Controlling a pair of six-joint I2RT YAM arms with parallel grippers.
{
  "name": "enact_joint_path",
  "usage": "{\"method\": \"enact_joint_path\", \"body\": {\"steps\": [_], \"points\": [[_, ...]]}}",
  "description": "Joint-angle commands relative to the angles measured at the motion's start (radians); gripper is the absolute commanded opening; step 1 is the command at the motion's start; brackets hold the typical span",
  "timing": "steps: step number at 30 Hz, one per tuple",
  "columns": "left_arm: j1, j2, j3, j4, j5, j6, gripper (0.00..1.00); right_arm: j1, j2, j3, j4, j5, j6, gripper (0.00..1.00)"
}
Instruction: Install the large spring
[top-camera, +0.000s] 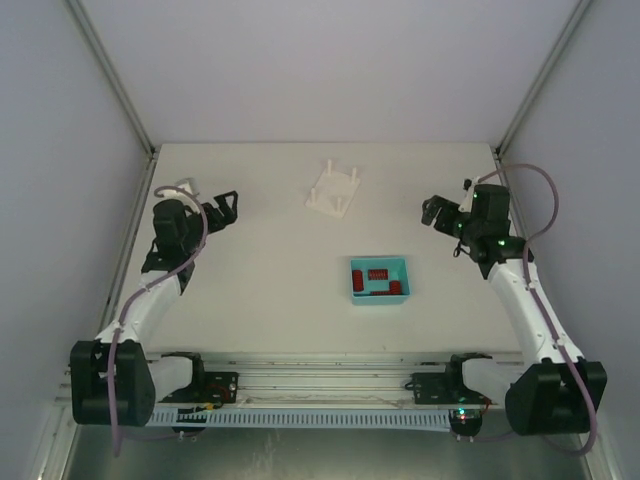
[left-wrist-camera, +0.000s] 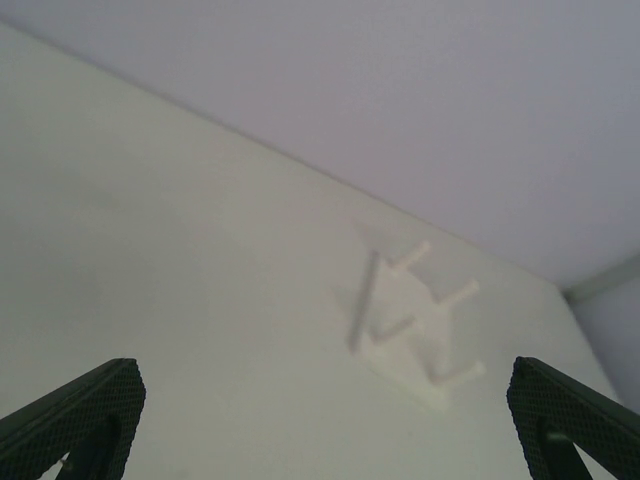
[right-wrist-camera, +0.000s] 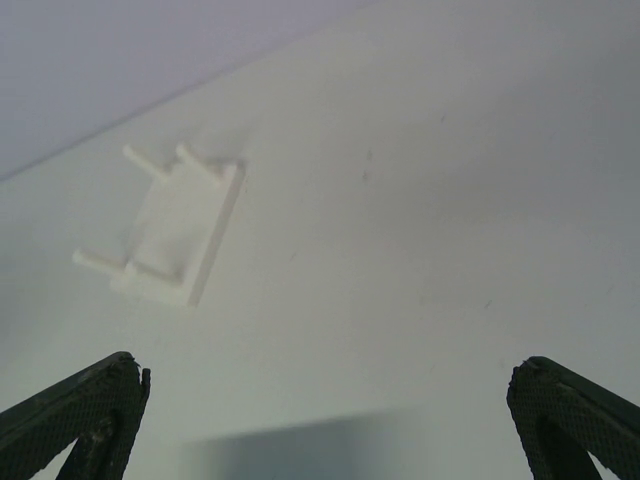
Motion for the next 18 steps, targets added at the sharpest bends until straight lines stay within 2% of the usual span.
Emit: {"method": "enact_joint_path", "body": {"steps": [1, 4, 7, 13, 18], "points": [[0.006, 0.047, -0.006, -0.010, 0.310, -0.121, 0.99, -0.003, 0.008, 0.018, -0.145, -0.197, 0.071, 0.99], [-0.003, 0.094, 0.001, 0.009, 0.377, -0.141, 0.99, 0.007, 0.028, 0.009, -0.164, -0.303, 0.113, 0.99], [-0.040, 0.115, -0.036, 0.067, 0.351, -0.155, 0.99, 0.060, 0.043, 0.007, -0.211, -0.315, 0.103, 0.99], [-0.159, 0.136, -0.056, 0.054, 0.229, -0.079, 0.99, 0.261, 0.067, 0.065, -0.359, -0.158, 0.062, 0.93], [-0.316, 0.170, -0.036, 0.000, 0.092, -0.017, 0.99, 0.391, 0.087, 0.078, -0.439, -0.083, 0.038, 0.79]]}}
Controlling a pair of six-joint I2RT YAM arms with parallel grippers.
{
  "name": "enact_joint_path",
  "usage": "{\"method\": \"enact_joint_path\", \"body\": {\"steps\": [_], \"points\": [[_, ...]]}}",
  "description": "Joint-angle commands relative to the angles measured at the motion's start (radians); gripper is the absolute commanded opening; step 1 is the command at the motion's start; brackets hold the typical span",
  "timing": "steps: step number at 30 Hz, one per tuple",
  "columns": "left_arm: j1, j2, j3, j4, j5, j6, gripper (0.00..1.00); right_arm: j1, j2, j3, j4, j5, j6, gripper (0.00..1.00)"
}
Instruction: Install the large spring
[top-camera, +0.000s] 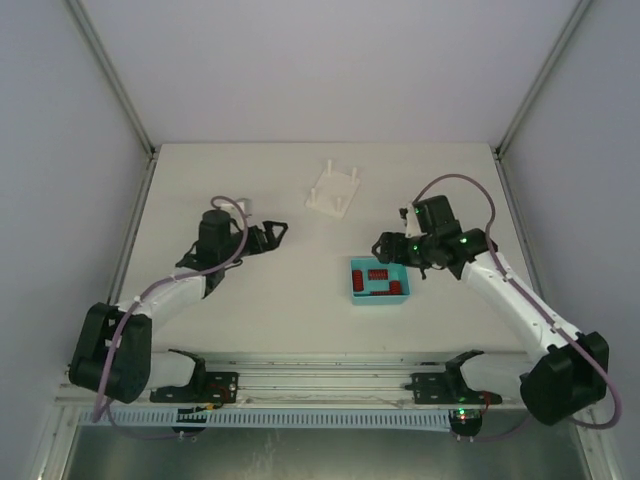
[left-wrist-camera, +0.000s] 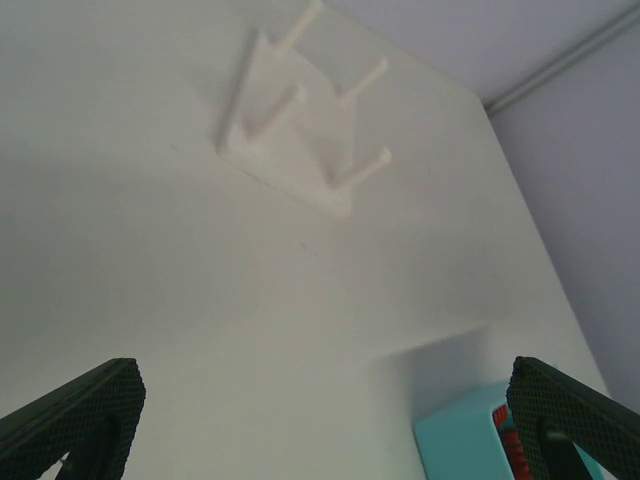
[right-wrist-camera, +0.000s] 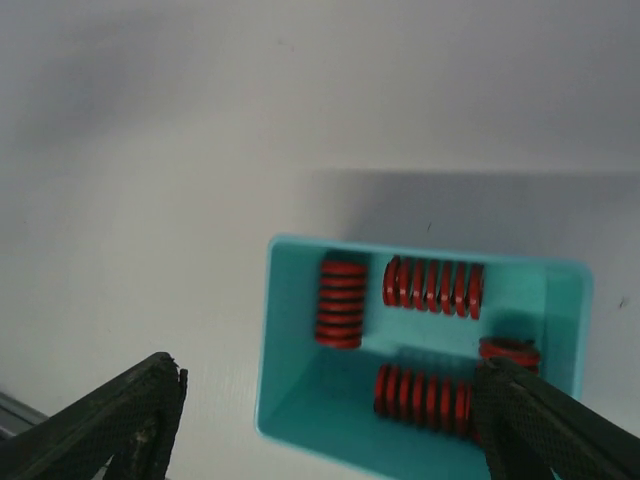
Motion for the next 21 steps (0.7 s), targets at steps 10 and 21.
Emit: {"method": "enact_joint_path", "body": {"steps": [10, 21], "points": [[-0.137, 0.016, -0.099, 0.083, -0.252, 0.139, 0.99, 0.179, 0.062, 0.024, -0.171, 0.173, -0.037, 0.50], [-0.143, -0.120, -0.166, 0.132, -0.278, 0.191, 0.99, 0.259, 0.208, 0.000, -0.059, 0.205, 0.002, 0.47]]}}
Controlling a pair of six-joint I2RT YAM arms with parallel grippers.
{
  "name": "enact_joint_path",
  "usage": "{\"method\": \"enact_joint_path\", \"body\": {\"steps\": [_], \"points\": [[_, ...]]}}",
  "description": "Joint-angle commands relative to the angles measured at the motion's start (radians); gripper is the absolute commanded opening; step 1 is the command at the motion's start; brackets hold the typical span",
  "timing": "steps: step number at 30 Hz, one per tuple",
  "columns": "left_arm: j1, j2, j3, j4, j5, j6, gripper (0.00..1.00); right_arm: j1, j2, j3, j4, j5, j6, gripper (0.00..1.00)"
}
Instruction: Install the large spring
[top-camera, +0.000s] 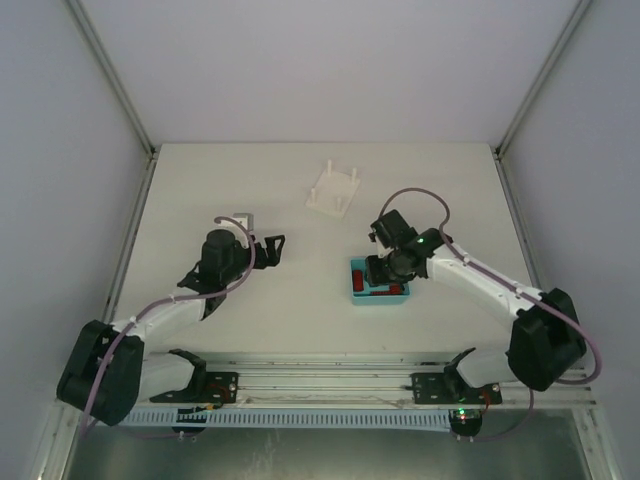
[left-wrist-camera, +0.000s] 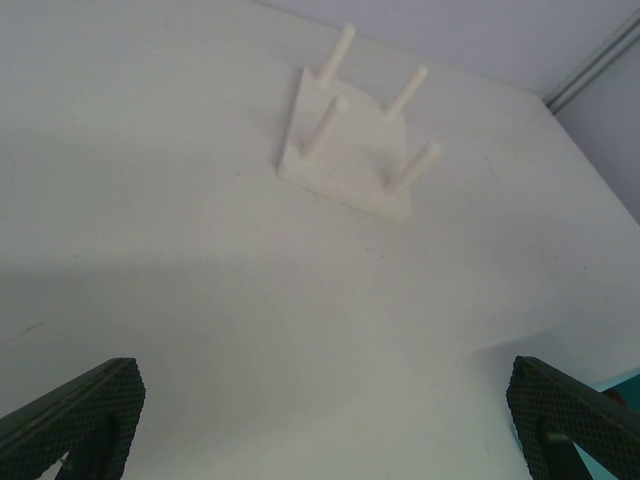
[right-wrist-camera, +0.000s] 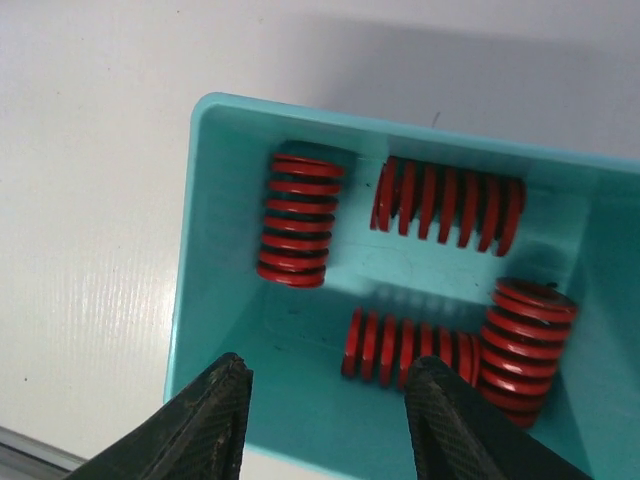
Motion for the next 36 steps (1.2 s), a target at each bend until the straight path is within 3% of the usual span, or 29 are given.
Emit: {"method": "enact_joint_path", "body": {"steps": [1, 5, 21, 36], "points": [[-0.006, -0.027, -0.025, 0.063, 0.000, 0.037, 0.99, 0.024, 0.045, -0.007, 0.056, 0.022, 0.025, 0.47], [-0.006, -0.027, -0.041, 0.113, 0.070, 0.040, 0.99, 0.035, 0.101, -0.007, 0.093, 0.002, 0.035, 0.47], [-0.006, -0.036, -0.038, 0.089, 0.035, 0.040, 0.99, 0.053, 0.220, -0.015, 0.136, -0.029, 0.048, 0.50], [-0.006, -0.035, -0.031, 0.073, 0.018, 0.040, 0.99, 0.062, 0.349, -0.019, 0.141, 0.080, 0.037, 0.50]]}}
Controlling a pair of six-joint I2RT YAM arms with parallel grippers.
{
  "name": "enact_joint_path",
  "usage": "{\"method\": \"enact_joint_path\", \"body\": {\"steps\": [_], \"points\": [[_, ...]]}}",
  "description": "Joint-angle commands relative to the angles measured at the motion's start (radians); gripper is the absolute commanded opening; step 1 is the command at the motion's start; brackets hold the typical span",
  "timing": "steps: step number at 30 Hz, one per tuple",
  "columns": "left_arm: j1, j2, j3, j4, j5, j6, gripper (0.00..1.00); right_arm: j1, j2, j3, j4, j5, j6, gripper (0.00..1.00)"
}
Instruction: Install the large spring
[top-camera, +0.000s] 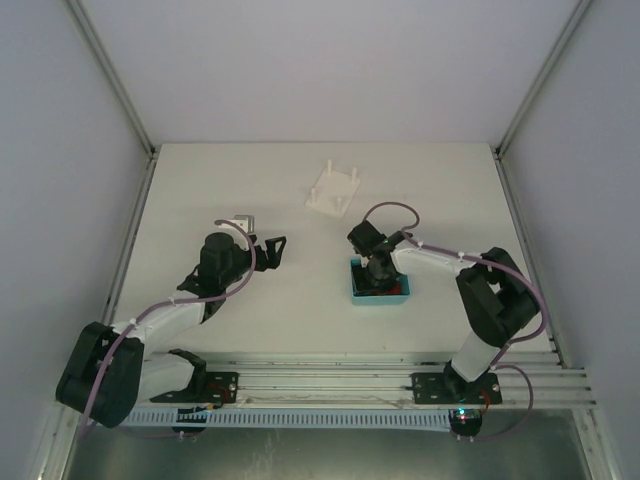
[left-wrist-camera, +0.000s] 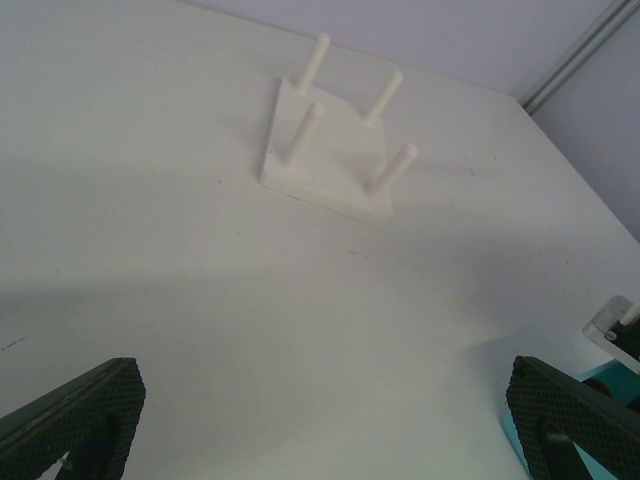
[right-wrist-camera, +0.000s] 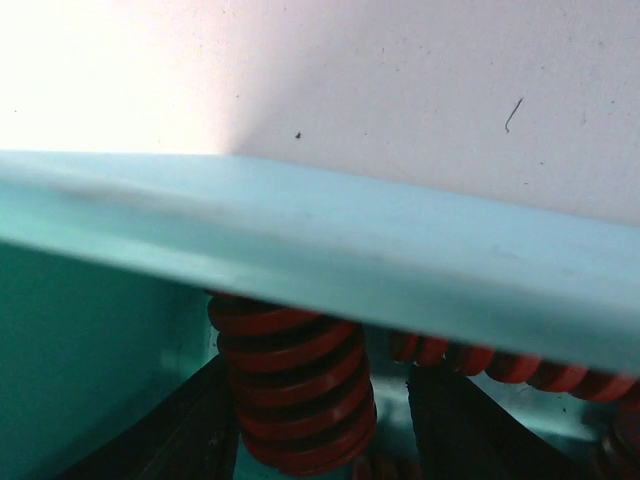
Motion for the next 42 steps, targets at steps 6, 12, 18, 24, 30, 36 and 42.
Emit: {"method": "enact_joint_path", "body": {"steps": [6, 12, 18, 24, 30, 36, 42], "points": [[-0.005, -0.004, 0.007, 0.003, -0.011, 0.010, 0.99, 0.008, 0.005, -0.031, 0.038, 0.026, 0.000, 0.35], [-0.004, 0.000, 0.005, 0.010, -0.008, 0.008, 0.99, 0.007, -0.073, -0.041, 0.046, 0.028, -0.010, 0.24], [-0.004, -0.021, -0.009, -0.012, -0.102, -0.010, 0.99, 0.008, -0.162, -0.059, 0.045, 0.047, -0.024, 0.17], [0.018, -0.045, -0.025, -0.053, -0.202, -0.070, 0.99, 0.008, -0.250, -0.073, 0.034, 0.053, -0.054, 0.14], [0.032, -0.060, -0.041, -0.020, -0.137, -0.075, 0.99, 0.008, -0.348, -0.096, 0.026, 0.070, -0.101, 0.14], [0.020, -0.095, -0.036, 0.012, 0.021, -0.090, 0.90, 0.009, -0.505, -0.169, 0.108, 0.052, -0.205, 0.13], [-0.014, -0.142, -0.022, 0.031, 0.204, -0.182, 0.79, 0.021, -0.686, -0.303, 0.334, -0.008, -0.302, 0.10]]}}
